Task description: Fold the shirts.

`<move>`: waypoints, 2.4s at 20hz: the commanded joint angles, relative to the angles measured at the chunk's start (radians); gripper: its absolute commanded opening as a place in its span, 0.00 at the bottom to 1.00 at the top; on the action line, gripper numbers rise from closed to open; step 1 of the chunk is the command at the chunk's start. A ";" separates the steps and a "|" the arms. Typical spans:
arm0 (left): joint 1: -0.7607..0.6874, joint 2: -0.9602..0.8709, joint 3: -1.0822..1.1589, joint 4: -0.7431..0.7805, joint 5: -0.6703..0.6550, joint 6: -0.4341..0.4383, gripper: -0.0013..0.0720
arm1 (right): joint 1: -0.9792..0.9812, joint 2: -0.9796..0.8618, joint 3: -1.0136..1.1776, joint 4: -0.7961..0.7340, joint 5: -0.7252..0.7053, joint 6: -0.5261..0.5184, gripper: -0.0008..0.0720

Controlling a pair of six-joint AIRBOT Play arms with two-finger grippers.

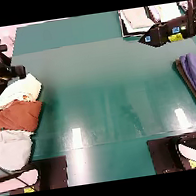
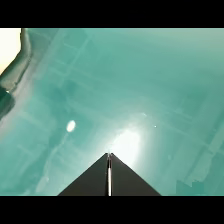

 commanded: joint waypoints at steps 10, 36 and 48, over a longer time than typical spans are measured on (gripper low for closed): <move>0.040 -0.013 0.055 0.044 0.126 0.018 0.05 | 0.001 0.017 0.002 0.002 -0.070 0.000 0.03; -0.684 0.039 0.360 -0.117 -0.116 0.176 0.85 | -0.209 0.244 0.003 0.008 -0.275 0.046 0.03; -0.276 0.257 -0.591 -0.632 0.168 0.156 0.86 | -0.209 0.219 0.000 0.009 -0.236 0.046 0.03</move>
